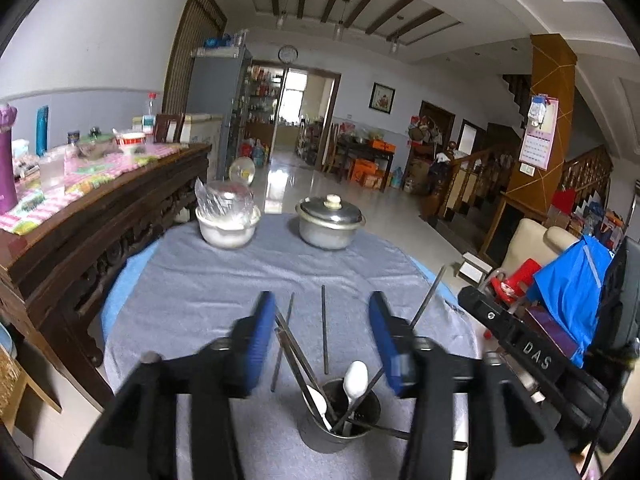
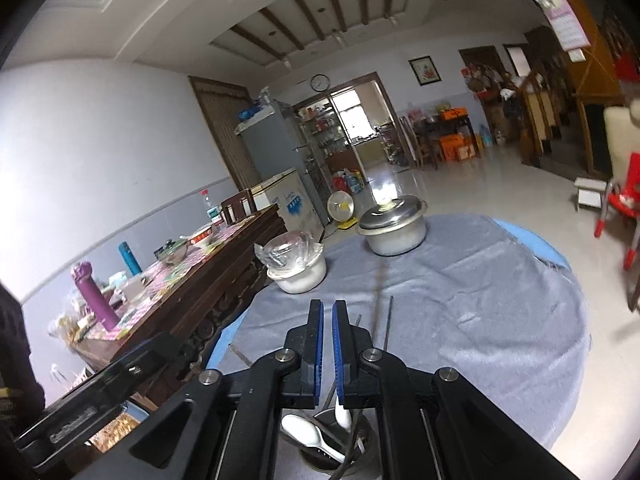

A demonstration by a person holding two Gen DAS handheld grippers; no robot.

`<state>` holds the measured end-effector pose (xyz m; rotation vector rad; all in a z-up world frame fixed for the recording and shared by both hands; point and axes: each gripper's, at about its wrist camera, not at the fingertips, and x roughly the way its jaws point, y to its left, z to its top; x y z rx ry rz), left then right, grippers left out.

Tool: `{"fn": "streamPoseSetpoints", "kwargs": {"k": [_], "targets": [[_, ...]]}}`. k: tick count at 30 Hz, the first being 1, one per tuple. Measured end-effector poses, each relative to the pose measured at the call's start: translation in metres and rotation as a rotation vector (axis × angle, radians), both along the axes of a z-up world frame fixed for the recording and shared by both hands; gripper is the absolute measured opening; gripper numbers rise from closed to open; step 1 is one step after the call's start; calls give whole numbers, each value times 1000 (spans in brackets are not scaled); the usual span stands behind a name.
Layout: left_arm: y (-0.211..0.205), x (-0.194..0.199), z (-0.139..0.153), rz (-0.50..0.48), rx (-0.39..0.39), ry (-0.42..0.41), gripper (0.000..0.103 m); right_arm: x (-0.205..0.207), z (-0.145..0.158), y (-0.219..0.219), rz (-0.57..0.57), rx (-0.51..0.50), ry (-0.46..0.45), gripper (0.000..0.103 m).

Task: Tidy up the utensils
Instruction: 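Lower the chopsticks into the grey holder and open both tools, then raise both open tools away from the holder, leaving chopsticks standing inside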

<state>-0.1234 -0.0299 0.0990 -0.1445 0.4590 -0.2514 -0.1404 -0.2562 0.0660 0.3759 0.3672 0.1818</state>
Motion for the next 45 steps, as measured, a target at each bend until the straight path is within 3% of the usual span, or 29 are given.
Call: {"fn": "streamPoseSetpoints", "kwargs": {"k": [3, 10, 12, 14, 16, 24, 30, 45], "targets": [[-2, -5, 2, 19, 58, -7, 65, -2, 1, -12, -28, 25, -3, 8], [5, -17, -3, 56, 131, 29, 76, -9, 4, -41, -81, 68, -2, 10], [8, -23, -6, 76, 156, 34, 77, -11, 2, -50, -94, 86, 6, 17], [10, -29, -8, 95, 184, 38, 80, -14, 0, -58, -110, 100, 14, 34], [11, -36, -11, 109, 211, 39, 82, -17, -2, -61, -116, 103, 20, 39], [11, -51, -12, 146, 288, 33, 84, -27, -16, -61, -109, 67, 82, 40], [16, -58, -2, 187, 299, 15, 86, -41, -12, -56, -105, 47, 71, 48], [26, -70, 9, 253, 315, -4, 89, -55, -4, -29, -52, 2, 72, 49]]}}
